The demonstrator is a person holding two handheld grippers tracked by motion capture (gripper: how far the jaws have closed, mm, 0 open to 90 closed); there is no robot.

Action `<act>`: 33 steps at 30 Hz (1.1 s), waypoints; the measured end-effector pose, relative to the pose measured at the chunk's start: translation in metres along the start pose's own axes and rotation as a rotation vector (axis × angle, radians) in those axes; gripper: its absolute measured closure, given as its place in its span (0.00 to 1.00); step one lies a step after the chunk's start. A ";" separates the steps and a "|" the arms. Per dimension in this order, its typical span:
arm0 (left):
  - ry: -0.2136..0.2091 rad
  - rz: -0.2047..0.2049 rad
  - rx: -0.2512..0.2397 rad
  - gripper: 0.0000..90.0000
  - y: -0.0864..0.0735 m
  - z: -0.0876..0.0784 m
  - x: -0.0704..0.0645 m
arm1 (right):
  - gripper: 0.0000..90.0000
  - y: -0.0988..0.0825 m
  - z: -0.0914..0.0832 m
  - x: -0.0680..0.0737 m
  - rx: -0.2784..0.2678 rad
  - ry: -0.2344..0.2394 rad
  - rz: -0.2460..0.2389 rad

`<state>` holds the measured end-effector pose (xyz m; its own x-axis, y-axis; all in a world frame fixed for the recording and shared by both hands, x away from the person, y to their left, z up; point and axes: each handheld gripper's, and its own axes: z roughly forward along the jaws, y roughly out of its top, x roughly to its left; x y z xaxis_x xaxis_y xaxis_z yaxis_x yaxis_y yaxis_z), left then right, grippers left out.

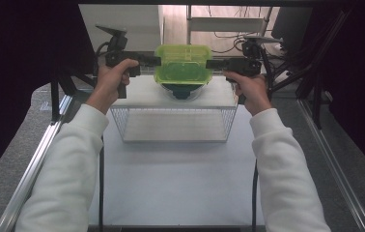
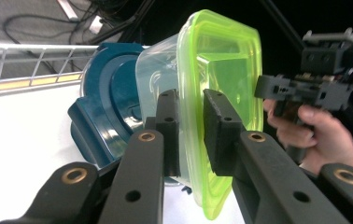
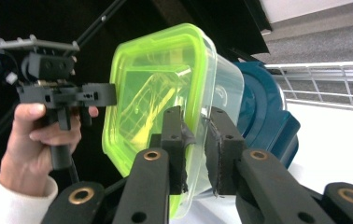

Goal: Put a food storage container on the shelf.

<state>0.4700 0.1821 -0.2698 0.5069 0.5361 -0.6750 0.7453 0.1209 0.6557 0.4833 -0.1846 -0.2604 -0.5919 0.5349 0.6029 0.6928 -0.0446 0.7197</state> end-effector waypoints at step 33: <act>0.135 0.170 -0.134 0.25 -0.020 -0.017 -0.005 | 0.31 -0.013 -0.021 0.013 -0.127 -0.058 -0.117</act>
<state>0.4450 0.1914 -0.2738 0.5507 0.6641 -0.5057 0.5854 0.1246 0.8011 0.4576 -0.1947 -0.2543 -0.6380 0.5903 0.4945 0.5609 -0.0836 0.8236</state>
